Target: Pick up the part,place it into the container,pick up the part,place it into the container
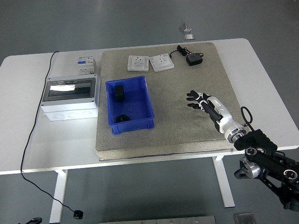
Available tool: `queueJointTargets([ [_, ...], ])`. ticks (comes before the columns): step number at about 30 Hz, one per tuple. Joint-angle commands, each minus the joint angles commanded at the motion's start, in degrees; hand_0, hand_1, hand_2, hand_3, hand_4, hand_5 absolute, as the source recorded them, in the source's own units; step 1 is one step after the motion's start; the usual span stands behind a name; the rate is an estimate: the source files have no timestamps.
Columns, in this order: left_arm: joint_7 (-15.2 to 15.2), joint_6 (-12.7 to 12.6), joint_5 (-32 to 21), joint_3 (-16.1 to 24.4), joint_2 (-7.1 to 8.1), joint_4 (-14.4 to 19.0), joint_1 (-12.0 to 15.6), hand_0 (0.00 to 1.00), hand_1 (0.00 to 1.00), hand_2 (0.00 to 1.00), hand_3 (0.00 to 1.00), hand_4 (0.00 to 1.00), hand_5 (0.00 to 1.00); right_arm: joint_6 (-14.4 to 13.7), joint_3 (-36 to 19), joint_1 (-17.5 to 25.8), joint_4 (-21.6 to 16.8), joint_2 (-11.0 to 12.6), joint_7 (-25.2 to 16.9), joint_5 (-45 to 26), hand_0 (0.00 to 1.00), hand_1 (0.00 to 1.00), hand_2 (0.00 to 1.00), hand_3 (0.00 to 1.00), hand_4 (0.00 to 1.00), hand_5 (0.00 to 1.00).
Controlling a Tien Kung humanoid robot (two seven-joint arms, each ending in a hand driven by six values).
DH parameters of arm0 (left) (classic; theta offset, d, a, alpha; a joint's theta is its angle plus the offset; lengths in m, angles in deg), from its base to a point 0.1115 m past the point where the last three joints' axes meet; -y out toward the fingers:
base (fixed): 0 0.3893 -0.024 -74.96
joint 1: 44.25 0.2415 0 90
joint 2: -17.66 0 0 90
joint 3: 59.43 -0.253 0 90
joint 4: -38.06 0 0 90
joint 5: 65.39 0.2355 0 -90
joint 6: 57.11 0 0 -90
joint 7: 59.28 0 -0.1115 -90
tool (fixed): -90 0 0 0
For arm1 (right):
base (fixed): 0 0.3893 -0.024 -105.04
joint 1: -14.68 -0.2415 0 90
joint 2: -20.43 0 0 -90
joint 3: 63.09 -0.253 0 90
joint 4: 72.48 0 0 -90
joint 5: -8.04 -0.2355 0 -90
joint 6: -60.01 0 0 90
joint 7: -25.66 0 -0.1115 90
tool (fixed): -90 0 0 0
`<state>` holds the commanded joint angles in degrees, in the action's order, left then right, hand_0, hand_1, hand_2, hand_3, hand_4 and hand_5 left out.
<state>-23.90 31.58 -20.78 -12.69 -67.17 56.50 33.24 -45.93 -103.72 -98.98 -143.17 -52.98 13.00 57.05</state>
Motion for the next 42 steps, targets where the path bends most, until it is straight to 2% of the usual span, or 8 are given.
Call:
queueJointTargets([
  [17, -2.64, -0.83, -3.04, -3.26, -0.33, -0.43, -1.76, 0.711, 0.691, 0.626, 0.571, 0.487, 0.668, -4.81, -4.81, 0.83, -2.14, 0.54, -4.22, 1.05, 0.786, 0.710, 0.733, 0.714, 0.998, 0.920],
  [18, -2.72, -0.89, -3.02, -3.19, -0.28, -0.46, -1.83, 0.713, 0.691, 0.653, 0.676, 0.642, 0.885, -4.90, -5.00, 0.81, -2.28, 0.53, -4.40, 0.99, 0.758, 0.665, 0.702, 0.714, 0.998, 0.889],
  [23, -3.02, -1.22, -3.15, -2.83, 0.20, -0.65, -1.99, 0.713, 0.691, 0.653, 0.676, 0.642, 0.885, -5.10, -5.72, 1.12, -2.57, 0.56, -4.81, 0.23, 0.758, 0.665, 0.702, 0.714, 0.998, 0.889],
  [24, -2.97, -1.28, -3.10, -2.66, 0.34, -0.66, -1.97, 0.707, 0.687, 0.654, 0.709, 0.666, 0.897, -5.10, -5.74, 1.19, -2.59, 0.57, -4.87, -0.10, 0.722, 0.477, 0.639, 0.714, 0.998, 0.888],
  [29, -2.42, -1.34, -2.02, -1.54, 0.98, -0.70, -1.86, 0.707, 0.687, 0.654, 0.709, 0.666, 0.897, -5.05, -5.46, 1.21, -2.59, 0.37, -5.31, -1.96, 0.722, 0.477, 0.639, 0.714, 0.998, 0.888],
  [30, -2.34, -1.32, -1.76, -1.36, 1.11, -0.70, -1.85, 0.706, 0.687, 0.657, 0.715, 0.669, 0.890, -5.03, -5.41, 1.19, -2.52, 0.30, -5.51, -2.48, 0.654, 0.320, 0.390, 0.570, 0.998, 0.882],
  [36, -2.29, -1.24, -1.25, -0.96, 1.43, -0.76, -1.56, 0.706, 0.687, 0.656, 0.715, 0.672, 0.885, -5.02, -5.73, 1.68, -2.34, 0.06, -6.52, -4.79, 0.643, 0.298, 0.338, 0.414, 0.998, 0.875],
  [42, -2.69, -0.94, -2.63, -1.49, 0.95, -0.89, -1.09, 0.705, 0.687, 0.675, 0.729, 0.678, 0.865, -4.92, -5.94, 1.76, -2.25, 0.18, -8.06, -6.65, 0.637, 0.298, 0.341, 0.410, 0.998, 0.858],
])
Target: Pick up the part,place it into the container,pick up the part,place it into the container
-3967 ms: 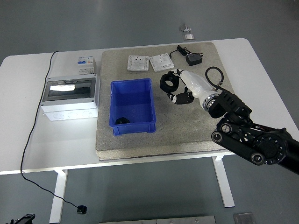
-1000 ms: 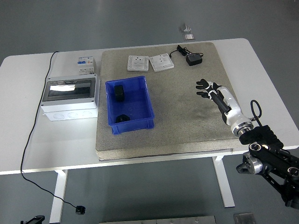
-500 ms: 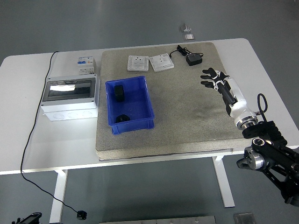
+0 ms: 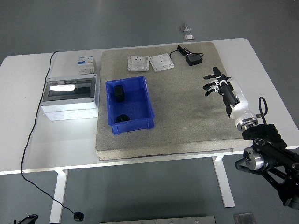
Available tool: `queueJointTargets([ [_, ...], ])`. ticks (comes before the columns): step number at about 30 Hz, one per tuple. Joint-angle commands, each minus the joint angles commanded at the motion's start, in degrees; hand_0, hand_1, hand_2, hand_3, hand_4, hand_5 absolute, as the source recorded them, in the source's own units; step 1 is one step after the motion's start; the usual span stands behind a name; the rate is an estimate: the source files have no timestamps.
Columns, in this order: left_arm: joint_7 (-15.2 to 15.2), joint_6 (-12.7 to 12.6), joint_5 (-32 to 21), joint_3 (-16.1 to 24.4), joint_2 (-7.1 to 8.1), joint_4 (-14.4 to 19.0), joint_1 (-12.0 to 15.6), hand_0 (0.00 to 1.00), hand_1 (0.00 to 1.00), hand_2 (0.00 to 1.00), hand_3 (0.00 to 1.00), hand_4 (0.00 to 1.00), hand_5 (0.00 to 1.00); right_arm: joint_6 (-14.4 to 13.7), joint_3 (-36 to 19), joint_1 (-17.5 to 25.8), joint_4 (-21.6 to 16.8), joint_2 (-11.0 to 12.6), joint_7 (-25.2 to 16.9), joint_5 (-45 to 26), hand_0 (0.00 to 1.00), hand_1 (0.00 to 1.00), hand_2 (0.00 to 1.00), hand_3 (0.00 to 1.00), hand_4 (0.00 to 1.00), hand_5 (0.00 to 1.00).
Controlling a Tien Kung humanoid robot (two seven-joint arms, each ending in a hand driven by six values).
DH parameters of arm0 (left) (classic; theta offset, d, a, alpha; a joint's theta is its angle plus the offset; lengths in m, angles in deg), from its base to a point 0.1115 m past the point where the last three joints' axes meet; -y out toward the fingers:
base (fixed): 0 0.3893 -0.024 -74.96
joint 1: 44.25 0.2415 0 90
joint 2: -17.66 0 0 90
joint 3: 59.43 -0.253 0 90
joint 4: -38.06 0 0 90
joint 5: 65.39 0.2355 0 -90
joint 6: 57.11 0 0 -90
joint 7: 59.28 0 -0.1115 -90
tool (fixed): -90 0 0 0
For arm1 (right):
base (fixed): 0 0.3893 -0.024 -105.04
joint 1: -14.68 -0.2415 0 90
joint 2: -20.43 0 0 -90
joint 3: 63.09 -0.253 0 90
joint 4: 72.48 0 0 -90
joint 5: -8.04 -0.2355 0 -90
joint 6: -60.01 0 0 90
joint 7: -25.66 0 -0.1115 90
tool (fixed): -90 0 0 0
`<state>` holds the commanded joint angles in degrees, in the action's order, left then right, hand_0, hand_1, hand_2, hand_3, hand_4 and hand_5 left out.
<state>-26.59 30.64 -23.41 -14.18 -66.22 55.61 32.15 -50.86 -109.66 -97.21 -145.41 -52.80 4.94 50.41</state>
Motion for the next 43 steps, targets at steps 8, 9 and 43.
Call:
queueJointTargets([
  [8, -1.13, 4.57, -3.35, -0.72, -0.83, -0.10, 0.19, 0.711, 0.693, 0.702, 0.716, 0.686, 0.818, 0.14, 0.49, -0.34, 0.32, 0.48, -1.11, -1.20, 0.638, 0.294, 0.342, 0.409, 0.995, 0.846],
  [9, -1.20, 5.04, -3.73, -0.80, -0.93, -0.09, 0.21, 0.711, 0.693, 0.702, 0.716, 0.686, 0.818, 0.14, 0.53, -0.37, 0.35, 0.57, -1.19, -1.29, 0.638, 0.294, 0.342, 0.409, 0.995, 0.846],
  [43, 1.37, 4.46, -0.91, 2.54, 0.27, -0.12, 2.32, 0.725, 0.710, 0.722, 0.701, 0.704, 0.717, 0.06, 0.54, 1.42, 0.77, -0.19, -0.91, -1.14, 0.661, 0.447, 0.586, 0.540, 0.974, 0.822],
])
